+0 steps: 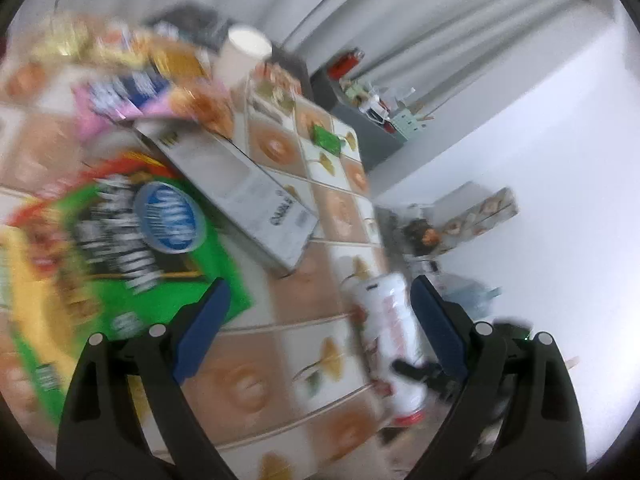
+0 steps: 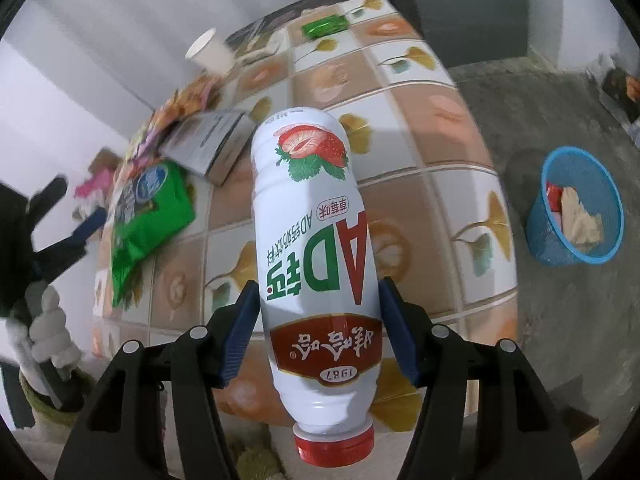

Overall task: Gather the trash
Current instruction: 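Grasp the white CABLE box with the left gripper while the right holds the bottle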

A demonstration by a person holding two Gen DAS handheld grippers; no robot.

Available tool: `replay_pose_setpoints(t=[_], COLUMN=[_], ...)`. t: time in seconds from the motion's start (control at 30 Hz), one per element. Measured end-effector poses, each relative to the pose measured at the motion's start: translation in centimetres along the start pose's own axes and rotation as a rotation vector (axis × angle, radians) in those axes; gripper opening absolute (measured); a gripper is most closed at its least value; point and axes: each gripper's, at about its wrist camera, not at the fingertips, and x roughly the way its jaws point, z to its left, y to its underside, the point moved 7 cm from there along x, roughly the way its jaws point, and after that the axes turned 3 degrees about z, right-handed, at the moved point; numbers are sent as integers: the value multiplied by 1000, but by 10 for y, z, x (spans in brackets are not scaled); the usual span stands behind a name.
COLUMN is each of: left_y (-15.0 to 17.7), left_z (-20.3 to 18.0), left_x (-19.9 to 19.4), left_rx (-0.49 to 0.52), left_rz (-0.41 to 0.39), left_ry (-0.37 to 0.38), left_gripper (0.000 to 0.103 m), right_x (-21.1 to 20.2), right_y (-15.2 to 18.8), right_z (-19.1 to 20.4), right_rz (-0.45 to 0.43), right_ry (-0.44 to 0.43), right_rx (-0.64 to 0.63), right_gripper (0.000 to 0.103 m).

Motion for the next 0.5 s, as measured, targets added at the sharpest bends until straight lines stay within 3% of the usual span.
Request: replay_pose_setpoints(t=[0.1,0.23,0.37,0.5], left_y=[-17,-33,-43,-48], left_z=[8,30,44,47], left_x=[39,83,108,121], left_rx=[-109,-278,-445,-498], left_rz=[50,107,95,49], left_ry=[-23,-151,-237,-339], left_gripper=[87,87,87,90], right_x=[-2,-3,-3,-5], right_y=[-2,-1,-2,-1], right_z=[-6,-6,-10,-13], right_rz=[-9,-21,-30,-35], right_ry=[-15,-27,-59,-95], right_rx=[14,13,31,41], right_gripper=[59,59,59,59])
